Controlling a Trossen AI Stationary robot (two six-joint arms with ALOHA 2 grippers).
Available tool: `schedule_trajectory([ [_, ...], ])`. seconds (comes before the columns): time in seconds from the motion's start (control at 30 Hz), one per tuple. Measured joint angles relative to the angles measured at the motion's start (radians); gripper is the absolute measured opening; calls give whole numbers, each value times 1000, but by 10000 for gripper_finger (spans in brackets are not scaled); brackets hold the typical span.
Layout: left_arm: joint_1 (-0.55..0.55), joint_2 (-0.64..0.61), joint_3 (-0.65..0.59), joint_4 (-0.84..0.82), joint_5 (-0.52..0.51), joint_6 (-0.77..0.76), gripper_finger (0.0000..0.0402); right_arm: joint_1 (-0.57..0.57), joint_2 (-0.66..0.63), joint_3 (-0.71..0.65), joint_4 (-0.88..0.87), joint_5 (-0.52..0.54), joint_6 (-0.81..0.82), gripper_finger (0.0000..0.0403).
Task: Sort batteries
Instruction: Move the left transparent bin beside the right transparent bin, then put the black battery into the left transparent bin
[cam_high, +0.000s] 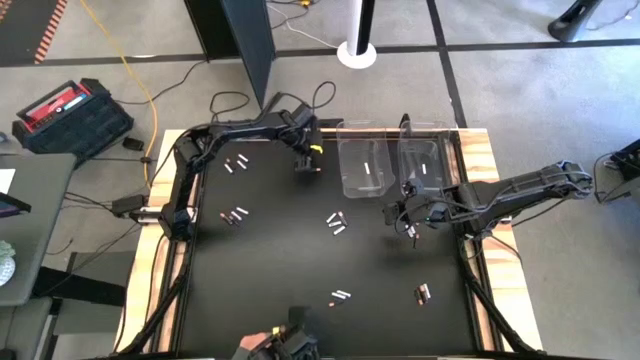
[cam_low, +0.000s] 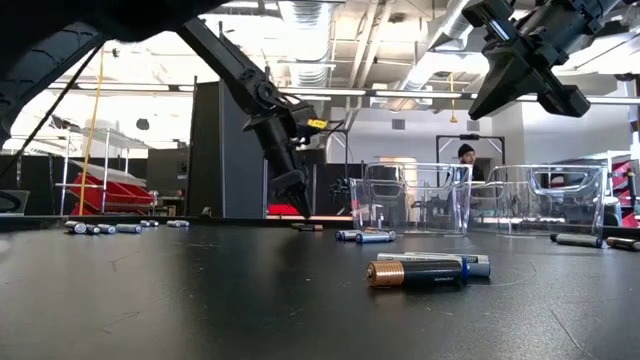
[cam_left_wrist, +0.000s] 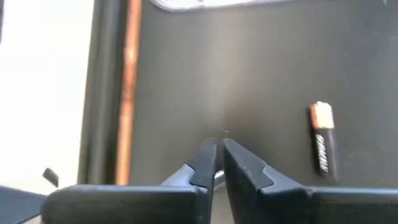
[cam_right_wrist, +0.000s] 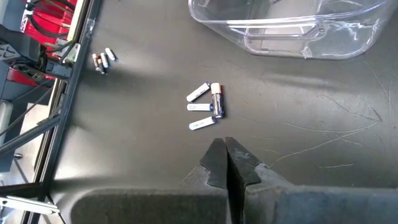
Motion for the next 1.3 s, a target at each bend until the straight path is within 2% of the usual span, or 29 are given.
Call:
schedule_trajectory([
  [0.2,0,-2,75,-64,-51,145,85,0,0,0,0,0,-2,9],
  [0.33,3,-4,73,-51,-55,262,130,0,0,0,0,0,-2,9],
  [0.47,3,9,58,-37,-66,302,159,0,0,0,1,0,1,9],
  [0.7,3,10,23,-54,-69,521,158,0,0,0,4,0,1,9],
  [0.83,3,10,23,-67,-63,519,151,0,0,0,4,0,1,9],
  [1.1,10,34,23,-52,68,472,138,0,0,0,4,0,-2,9],
  [1.3,31,82,30,-54,94,442,137,26,0,0,12,0,2,9],
])
